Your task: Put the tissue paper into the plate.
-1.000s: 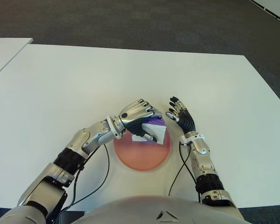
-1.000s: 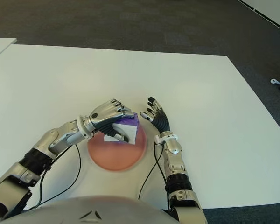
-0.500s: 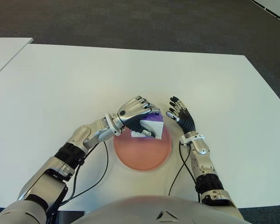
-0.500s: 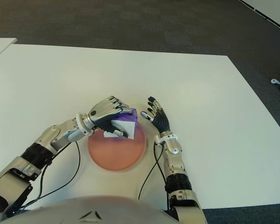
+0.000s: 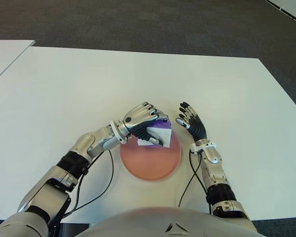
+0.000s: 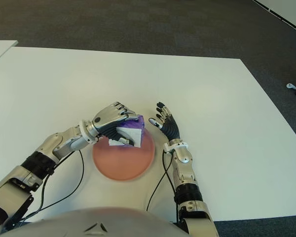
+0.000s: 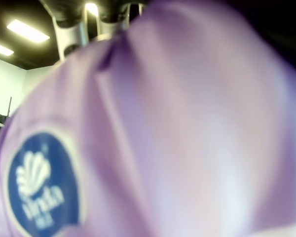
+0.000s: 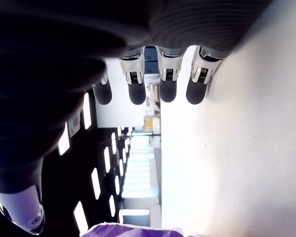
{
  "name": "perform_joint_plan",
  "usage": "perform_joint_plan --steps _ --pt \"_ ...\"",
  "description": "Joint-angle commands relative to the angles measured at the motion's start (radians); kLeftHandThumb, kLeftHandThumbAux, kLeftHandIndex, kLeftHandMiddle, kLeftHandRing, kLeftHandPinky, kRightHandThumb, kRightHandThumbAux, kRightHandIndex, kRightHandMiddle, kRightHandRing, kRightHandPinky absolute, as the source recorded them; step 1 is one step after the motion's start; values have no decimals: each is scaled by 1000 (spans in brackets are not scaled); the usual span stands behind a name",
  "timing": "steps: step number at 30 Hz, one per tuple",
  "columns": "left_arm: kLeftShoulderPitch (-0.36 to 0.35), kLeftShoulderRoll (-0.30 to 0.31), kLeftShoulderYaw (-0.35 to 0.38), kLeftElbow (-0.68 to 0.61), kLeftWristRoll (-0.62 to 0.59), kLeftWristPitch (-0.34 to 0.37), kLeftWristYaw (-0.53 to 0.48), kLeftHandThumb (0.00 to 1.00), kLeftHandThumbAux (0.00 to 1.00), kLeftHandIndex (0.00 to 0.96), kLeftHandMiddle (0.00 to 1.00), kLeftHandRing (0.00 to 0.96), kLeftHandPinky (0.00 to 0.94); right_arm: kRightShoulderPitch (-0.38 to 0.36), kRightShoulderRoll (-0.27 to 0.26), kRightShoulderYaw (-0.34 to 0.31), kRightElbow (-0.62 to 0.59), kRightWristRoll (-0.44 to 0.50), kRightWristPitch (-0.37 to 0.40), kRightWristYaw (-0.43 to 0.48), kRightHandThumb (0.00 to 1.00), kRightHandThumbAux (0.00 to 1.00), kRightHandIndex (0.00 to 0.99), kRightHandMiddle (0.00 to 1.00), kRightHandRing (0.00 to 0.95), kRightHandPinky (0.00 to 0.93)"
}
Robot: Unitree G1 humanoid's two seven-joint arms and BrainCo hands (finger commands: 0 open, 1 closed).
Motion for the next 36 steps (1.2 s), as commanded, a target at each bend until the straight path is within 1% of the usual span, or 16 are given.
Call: perform_joint_plan --steps 1,5,7,8,11,12,13,14,15,16,17,19,22,27,33,36 --pt "21 19 -10 23 -35 -19 -33 732 698 443 818 815 785 86 8 10 81 -6 102 8 0 666 0 4 0 0" --pt "39 26 -9 10 -73 -28 -71 730 698 443 810 805 762 87 8 9 79 -8 105 4 0 667 0 2 0 0" --pt "63 29 -7 -13 -79 -27 -77 725 699 442 786 776 721 88 8 8 76 -8 109 2 0 672 0 2 0 0" --pt "81 37 -9 -31 -89 -22 -100 724 699 441 782 770 714 88 8 7 76 -7 110 2 0 673 0 2 0 0" --pt "106 57 -15 -70 -125 -6 -183 699 703 429 682 662 622 87 7 6 77 -7 112 2 0 680 0 4 0 0" --pt "119 79 -21 -96 -146 11 -251 697 703 428 667 648 610 87 7 5 78 -6 112 1 0 681 0 5 0 0" --pt "129 95 -24 -117 -162 23 -301 524 644 330 479 451 423 86 7 5 79 -6 112 1 0 686 0 5 0 0" --pt "142 119 -27 -144 -172 35 -355 460 624 294 412 380 355 86 7 4 79 -6 111 1 0 687 0 5 0 0" --pt "151 134 -27 -163 -180 44 -392 345 573 217 282 243 227 85 7 4 81 -6 111 0 0 691 0 6 0 0" --pt "157 153 -29 -183 -186 50 -433 271 540 168 199 155 145 85 7 3 81 -6 111 0 0 694 0 6 0 0" --pt "161 166 -30 -198 -192 55 -463 212 502 115 127 99 93 84 7 3 82 -6 111 0 0 696 0 6 0 0" --pt "158 204 -41 -238 -207 68 -557 149 451 61 65 50 47 83 7 3 85 -7 111 0 0 700 0 4 0 0" --pt "154 232 -46 -283 -216 89 -642 83 393 20 21 16 15 82 6 2 88 -7 109 1 0 703 0 1 0 0" --pt "156 244 -34 -328 -219 110 -686 41 341 3 3 2 2 80 4 0 94 -8 106 2 0 711 0 0 0 0" --pt "158 246 -22 -350 -190 112 -682 28 305 0 0 0 0 77 3 0 98 -9 105 2 0 723 0 0 0 0" --pt "161 244 -16 -352 -160 111 -656 26 291 0 0 0 0 77 3 2 97 -11 106 2 0 727 0 0 0 0"
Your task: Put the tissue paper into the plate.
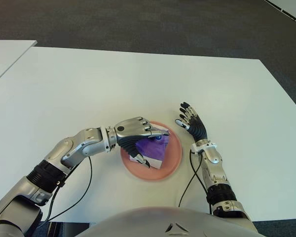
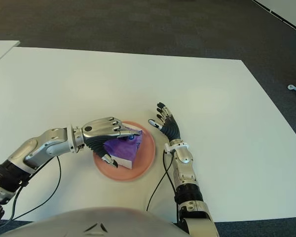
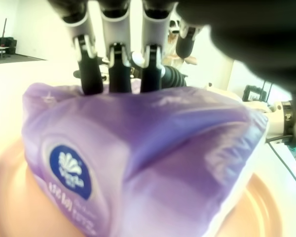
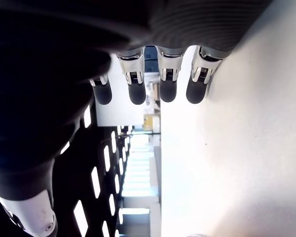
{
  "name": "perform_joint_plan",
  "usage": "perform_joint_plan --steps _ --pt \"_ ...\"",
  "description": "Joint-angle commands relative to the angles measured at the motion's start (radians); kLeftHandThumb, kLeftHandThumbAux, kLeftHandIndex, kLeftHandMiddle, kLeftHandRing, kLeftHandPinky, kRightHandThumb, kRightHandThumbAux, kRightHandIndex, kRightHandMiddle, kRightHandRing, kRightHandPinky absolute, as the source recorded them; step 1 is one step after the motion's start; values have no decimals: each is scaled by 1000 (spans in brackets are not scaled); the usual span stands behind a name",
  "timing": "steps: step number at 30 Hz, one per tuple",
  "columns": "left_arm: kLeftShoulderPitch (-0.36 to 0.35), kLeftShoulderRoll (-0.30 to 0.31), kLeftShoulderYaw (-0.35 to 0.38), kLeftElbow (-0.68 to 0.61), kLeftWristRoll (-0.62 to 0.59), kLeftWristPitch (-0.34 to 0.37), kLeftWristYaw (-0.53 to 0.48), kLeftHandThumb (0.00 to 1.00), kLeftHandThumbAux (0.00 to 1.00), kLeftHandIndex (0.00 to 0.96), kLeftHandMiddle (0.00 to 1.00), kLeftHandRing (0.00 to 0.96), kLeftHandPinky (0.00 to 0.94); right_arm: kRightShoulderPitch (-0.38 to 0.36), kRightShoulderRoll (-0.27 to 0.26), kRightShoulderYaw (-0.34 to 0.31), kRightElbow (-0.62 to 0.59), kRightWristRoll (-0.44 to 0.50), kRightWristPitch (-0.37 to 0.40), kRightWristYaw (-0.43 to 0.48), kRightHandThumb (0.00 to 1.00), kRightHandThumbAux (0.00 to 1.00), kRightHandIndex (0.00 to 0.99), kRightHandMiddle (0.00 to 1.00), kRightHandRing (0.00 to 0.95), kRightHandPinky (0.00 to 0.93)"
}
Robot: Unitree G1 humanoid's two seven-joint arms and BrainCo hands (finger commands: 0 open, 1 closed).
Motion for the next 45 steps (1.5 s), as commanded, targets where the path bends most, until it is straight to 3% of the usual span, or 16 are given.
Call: perform_joint_plan --steps 1,20,31,35,39,43,45 --pt "37 17 -18 21 78 9 -18 25 286 0 0 0 0 78 5 8 90 -11 105 -1 0 728 0 0 0 0" --pt "55 0 -2 24 159 26 71 1 302 0 0 0 0 81 6 8 89 -11 111 -4 0 734 0 0 0 0" --pt "71 21 73 -20 35 37 52 1 325 0 0 0 0 78 10 10 100 -11 101 1 0 718 0 0 0 0" --pt "40 24 192 -74 -205 104 -6 23 323 0 0 0 0 89 21 12 82 -6 102 -3 0 709 0 0 0 0" --pt "32 35 266 -90 -390 121 -52 54 318 0 0 0 0 93 27 16 65 -7 109 -4 0 701 0 0 0 0" --pt "48 51 320 -85 -562 129 -104 80 325 0 0 0 0 92 27 17 67 -7 109 -1 0 696 0 0 0 0" --pt "58 32 364 -17 -717 142 -145 87 336 0 0 0 0 91 30 20 66 -10 115 -4 0 694 0 0 0 0"
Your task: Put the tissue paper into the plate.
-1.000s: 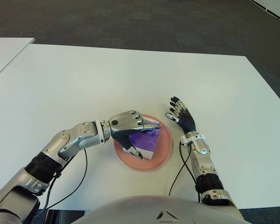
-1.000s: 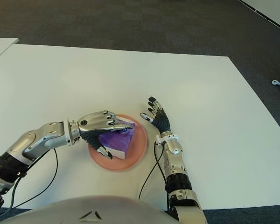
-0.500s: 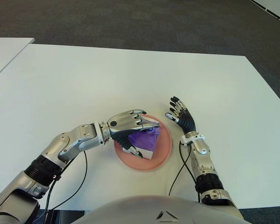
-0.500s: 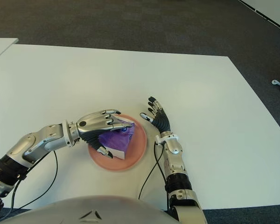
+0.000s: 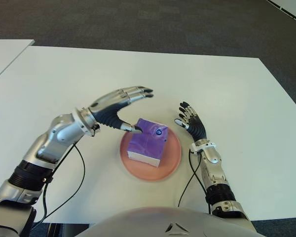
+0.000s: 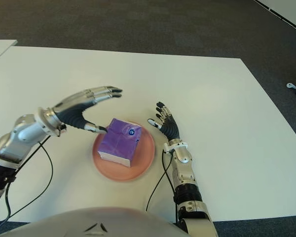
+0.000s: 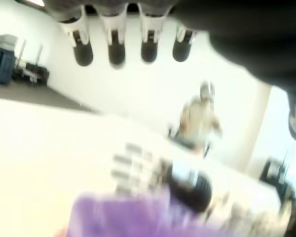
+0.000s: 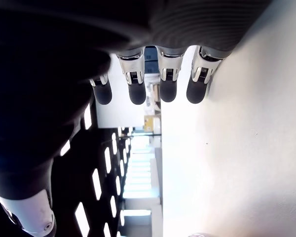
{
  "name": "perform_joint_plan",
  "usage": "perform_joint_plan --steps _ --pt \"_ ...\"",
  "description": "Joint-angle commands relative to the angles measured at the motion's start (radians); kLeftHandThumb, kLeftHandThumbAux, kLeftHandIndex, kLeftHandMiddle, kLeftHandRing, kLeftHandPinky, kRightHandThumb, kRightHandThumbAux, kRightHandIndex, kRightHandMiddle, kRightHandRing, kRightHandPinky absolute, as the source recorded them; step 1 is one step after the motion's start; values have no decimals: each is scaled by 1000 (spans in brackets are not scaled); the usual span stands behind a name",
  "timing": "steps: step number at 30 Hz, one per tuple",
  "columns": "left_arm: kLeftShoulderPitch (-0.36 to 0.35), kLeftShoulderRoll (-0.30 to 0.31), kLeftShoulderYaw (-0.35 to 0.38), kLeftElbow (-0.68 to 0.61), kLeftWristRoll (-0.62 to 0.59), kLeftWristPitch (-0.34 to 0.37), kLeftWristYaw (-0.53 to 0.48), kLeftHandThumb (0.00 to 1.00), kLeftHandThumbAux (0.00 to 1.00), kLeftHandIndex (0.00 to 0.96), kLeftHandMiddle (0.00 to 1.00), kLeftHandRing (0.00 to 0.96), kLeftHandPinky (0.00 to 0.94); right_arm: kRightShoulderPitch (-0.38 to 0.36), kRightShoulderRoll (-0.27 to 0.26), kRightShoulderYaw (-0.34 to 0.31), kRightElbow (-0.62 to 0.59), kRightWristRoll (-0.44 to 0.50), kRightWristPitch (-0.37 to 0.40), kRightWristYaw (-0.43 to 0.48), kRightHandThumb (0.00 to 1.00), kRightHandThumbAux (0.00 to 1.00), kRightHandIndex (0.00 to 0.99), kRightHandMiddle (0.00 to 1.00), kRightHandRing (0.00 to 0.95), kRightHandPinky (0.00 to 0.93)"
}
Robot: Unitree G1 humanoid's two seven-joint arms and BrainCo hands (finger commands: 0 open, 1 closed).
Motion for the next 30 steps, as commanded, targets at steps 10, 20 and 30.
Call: perform_joint_plan --steps 10,20,30 --pt "77 -105 190 52 -520 139 -99 35 391 0 0 0 0 82 26 21 89 -14 125 -7 0 699 0 0 0 0" --pt "144 -226 272 13 -566 357 11 0 412 0 0 0 0 78 30 20 94 -12 129 -8 0 706 0 0 0 0" --pt "192 -293 288 56 -497 405 42 0 472 0 0 0 0 75 29 12 108 -6 122 -2 0 718 0 0 0 0"
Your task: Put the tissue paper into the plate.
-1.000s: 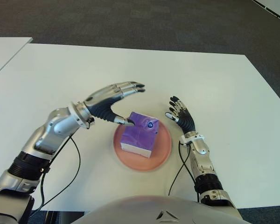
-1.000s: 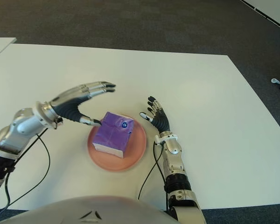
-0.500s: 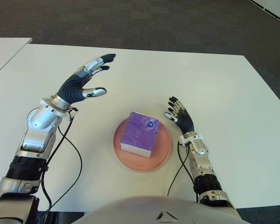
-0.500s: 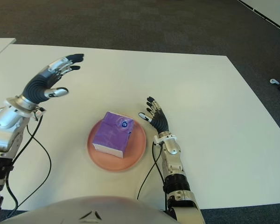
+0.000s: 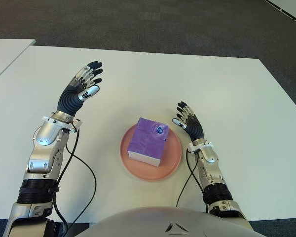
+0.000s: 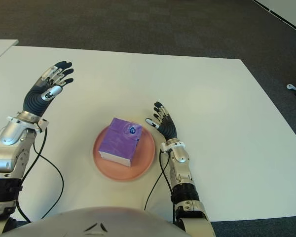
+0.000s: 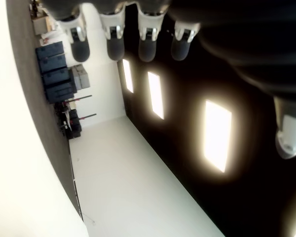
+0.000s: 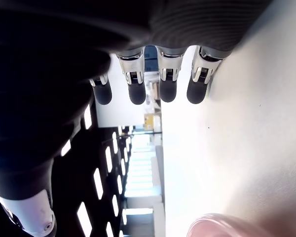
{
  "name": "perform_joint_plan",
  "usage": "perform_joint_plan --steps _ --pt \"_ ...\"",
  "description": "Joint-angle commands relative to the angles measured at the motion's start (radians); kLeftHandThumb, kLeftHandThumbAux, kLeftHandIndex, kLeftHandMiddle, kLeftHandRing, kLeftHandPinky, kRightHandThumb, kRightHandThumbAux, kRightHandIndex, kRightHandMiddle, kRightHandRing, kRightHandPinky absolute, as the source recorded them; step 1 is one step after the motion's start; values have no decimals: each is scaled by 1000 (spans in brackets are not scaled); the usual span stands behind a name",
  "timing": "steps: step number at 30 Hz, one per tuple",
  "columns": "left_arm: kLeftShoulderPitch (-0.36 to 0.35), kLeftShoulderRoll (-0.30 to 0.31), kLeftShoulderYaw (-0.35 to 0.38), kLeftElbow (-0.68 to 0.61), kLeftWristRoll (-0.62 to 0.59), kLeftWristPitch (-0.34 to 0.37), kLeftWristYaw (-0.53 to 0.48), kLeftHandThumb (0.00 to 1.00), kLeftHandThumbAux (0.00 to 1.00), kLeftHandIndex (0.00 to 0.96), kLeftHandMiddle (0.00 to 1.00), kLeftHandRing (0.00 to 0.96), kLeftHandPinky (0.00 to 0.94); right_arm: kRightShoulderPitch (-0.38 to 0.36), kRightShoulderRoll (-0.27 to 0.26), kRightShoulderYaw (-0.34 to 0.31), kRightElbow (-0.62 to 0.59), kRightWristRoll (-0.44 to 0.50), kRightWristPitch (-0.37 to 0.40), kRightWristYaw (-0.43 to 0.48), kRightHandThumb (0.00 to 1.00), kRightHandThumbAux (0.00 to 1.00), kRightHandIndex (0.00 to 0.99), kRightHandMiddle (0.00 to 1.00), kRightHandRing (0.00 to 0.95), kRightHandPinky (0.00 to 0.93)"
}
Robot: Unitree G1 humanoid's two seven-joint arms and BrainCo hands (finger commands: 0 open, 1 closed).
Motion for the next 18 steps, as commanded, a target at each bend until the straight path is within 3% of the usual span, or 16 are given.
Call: perform_joint_plan --steps 1,9,13,18 --pt "62 -48 -7 56 61 -4 22 0 474 0 0 0 0 79 3 7 100 -5 112 4 0 718 0 0 0 0" --pt "70 -134 -53 229 190 -96 64 0 476 0 0 0 0 75 0 3 101 -2 115 13 0 719 0 0 0 0" --pt "73 -252 -125 453 312 -185 175 0 486 0 0 0 0 69 -3 0 109 -1 118 15 0 728 0 0 0 0" --pt "72 -310 -148 554 387 -272 266 0 452 0 0 0 0 62 -1 -3 123 0 113 14 3 739 0 0 0 0"
